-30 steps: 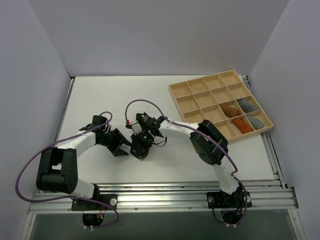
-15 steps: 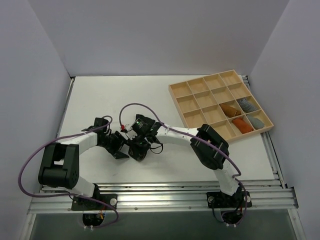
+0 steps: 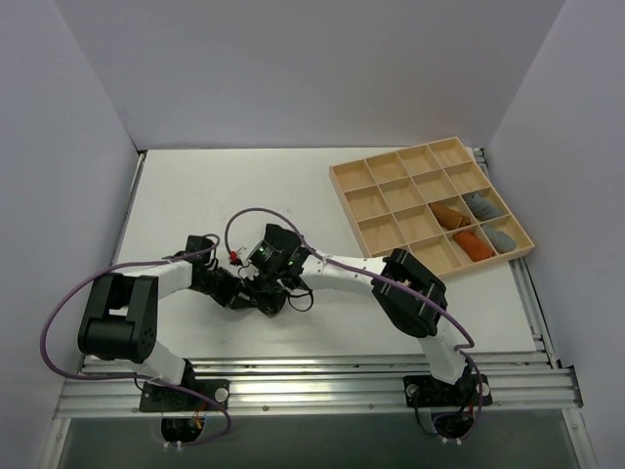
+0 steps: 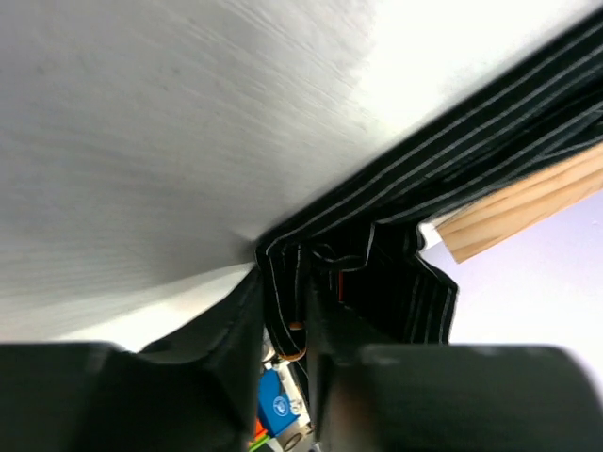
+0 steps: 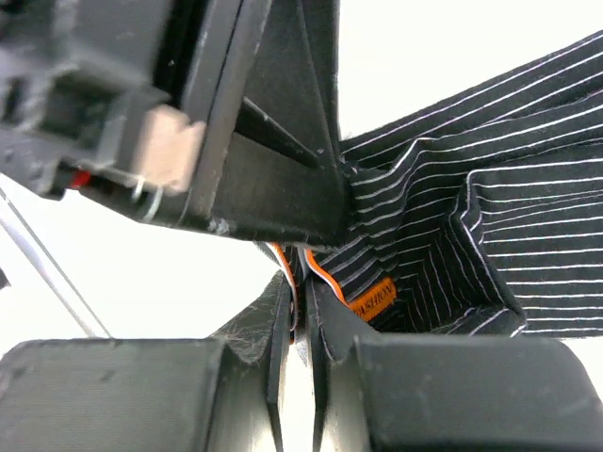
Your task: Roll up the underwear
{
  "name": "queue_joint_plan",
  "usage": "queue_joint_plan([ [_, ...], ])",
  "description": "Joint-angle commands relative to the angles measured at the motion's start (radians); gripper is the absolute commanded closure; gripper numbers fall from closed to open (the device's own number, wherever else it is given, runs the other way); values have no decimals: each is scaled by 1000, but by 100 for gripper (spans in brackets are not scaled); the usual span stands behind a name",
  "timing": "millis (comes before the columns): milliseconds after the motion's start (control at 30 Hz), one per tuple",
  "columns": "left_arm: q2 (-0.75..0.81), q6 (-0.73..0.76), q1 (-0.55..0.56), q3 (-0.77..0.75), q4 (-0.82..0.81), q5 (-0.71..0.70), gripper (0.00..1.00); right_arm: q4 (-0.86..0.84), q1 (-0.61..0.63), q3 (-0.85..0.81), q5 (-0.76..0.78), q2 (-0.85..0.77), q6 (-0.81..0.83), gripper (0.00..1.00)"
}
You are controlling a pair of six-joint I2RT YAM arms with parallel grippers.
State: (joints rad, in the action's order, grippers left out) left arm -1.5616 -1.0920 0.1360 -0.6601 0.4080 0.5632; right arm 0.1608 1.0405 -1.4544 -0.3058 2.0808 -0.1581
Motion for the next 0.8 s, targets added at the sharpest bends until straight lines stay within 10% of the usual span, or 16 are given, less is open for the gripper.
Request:
queue_joint_plan([
  [0, -23, -14, 4, -7, -34, 7, 73, 20, 32, 17, 89, -41, 11, 100],
  [200, -41, -16, 4, -16, -28, 3, 97, 34, 50, 22, 122, -56, 3, 82],
  [400, -52, 3, 4, -52, 15, -2, 98, 65, 50, 26, 165, -160, -1, 62],
  [767, -75, 30, 4, -67, 43, 1, 98, 82, 58, 11, 210, -202, 9, 54],
])
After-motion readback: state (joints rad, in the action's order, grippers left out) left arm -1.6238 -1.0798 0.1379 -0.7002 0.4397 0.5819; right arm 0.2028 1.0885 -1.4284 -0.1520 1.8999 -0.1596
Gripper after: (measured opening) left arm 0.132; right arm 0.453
